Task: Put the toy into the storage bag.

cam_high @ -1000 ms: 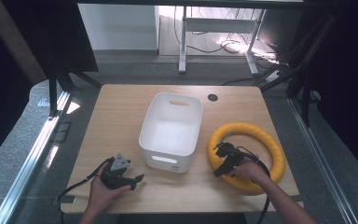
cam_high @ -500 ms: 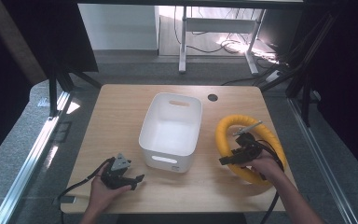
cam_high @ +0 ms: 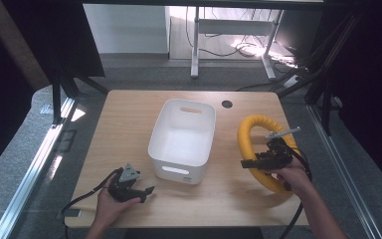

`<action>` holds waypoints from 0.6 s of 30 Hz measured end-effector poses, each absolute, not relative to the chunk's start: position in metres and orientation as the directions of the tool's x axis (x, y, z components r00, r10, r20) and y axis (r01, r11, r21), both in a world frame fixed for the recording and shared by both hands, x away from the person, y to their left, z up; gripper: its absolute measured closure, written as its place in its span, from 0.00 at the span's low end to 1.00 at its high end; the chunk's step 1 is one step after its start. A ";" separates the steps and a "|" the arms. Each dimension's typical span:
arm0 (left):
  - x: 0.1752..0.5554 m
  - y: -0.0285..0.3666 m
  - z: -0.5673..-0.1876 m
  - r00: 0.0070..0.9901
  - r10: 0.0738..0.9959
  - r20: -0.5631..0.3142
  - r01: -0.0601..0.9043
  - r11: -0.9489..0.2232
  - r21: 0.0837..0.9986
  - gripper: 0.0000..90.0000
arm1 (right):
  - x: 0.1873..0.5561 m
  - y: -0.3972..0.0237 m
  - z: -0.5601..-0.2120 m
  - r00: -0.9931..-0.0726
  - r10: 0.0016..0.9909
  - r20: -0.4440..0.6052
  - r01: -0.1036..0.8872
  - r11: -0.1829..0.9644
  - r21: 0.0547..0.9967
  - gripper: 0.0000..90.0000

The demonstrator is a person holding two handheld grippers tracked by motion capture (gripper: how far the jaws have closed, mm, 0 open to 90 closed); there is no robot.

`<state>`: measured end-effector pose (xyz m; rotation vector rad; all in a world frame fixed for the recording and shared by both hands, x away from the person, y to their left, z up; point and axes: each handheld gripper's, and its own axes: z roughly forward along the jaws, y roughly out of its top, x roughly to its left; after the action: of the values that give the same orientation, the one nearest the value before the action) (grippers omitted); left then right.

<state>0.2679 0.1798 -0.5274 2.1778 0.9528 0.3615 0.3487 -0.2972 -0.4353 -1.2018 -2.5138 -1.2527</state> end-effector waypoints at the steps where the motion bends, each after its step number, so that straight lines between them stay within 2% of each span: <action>1: 0.268 0.180 -0.527 0.687 0.726 -0.029 0.524 -0.467 0.713 0.24 | 0.349 -0.297 -0.435 -0.687 0.611 0.393 0.682 0.355 0.640 0.53; 8: 0.268 0.180 -0.528 0.687 0.726 -0.032 0.525 -0.465 0.713 0.24 | 0.341 -0.313 -0.426 -0.692 0.591 0.416 0.643 0.241 0.727 0.53; 16: 0.268 0.180 -0.527 0.686 0.727 -0.033 0.524 -0.462 0.716 0.24 | 0.337 -0.324 -0.425 -0.678 0.581 0.451 0.625 0.132 0.770 0.54; 18: 0.268 0.180 -0.527 0.686 0.727 -0.033 0.524 -0.462 0.716 0.24 | 0.335 -0.332 -0.422 -0.671 0.583 0.457 0.603 0.072 0.794 0.54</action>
<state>0.2680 0.1799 -0.5271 2.1717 0.9540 0.3596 0.3350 -0.3316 -0.4216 -1.2657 -2.2862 -1.7108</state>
